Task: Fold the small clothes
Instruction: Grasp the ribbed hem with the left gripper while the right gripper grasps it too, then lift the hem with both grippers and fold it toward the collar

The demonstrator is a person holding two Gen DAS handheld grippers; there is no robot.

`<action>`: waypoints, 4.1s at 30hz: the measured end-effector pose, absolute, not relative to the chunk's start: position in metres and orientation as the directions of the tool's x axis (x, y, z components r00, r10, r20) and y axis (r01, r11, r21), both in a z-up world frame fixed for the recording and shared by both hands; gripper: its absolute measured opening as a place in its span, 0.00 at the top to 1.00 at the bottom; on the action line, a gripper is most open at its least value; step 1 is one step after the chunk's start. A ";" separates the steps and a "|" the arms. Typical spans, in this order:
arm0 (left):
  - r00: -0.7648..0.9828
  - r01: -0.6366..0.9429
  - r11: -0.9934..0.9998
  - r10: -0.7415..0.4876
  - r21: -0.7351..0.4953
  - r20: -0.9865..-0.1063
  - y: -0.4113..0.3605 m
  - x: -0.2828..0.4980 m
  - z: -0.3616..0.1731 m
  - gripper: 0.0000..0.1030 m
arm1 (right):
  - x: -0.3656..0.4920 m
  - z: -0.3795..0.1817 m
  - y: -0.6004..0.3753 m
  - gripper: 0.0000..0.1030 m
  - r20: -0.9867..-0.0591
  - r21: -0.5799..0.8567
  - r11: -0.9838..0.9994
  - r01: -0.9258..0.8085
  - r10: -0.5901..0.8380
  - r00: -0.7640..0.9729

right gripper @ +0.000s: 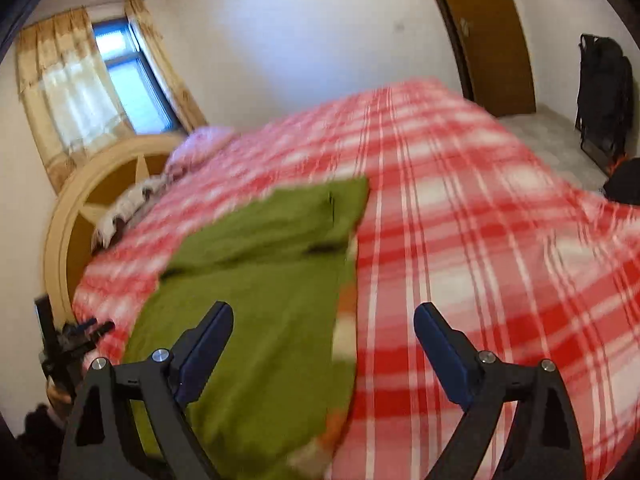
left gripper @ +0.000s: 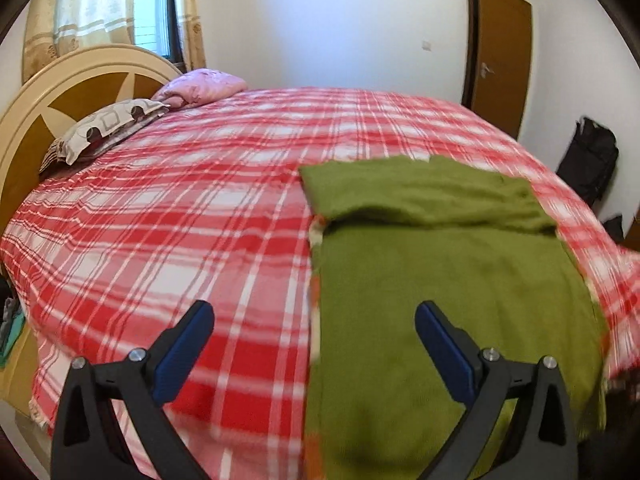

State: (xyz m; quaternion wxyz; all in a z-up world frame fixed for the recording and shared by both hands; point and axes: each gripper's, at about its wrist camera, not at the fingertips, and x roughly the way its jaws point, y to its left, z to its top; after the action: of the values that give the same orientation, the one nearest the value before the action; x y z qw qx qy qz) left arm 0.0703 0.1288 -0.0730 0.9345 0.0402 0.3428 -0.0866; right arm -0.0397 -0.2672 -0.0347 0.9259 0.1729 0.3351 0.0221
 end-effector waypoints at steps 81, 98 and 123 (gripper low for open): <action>0.493 0.228 0.955 -0.282 -0.191 -0.823 0.136 0.172 -0.072 0.27 | 0.043 -0.081 -0.264 0.16 -0.457 0.730 0.680 -0.061 0.553 0.696; 0.803 0.499 0.658 -0.104 0.565 -0.587 0.134 0.083 -0.095 0.23 | 0.023 -0.080 -0.238 0.16 -0.576 0.594 0.804 -0.040 0.459 0.676; 0.534 0.780 0.582 -0.426 0.230 -0.731 0.041 0.166 -0.092 0.22 | 0.038 -0.101 -0.207 0.22 -0.746 0.141 0.984 -0.113 0.181 0.640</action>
State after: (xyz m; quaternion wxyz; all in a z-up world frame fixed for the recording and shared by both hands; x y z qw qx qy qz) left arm 0.1661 0.0413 -0.0922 0.8304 0.2778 0.3184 -0.3631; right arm 0.0377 -0.2072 -0.1008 0.9047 0.0407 0.4162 0.0812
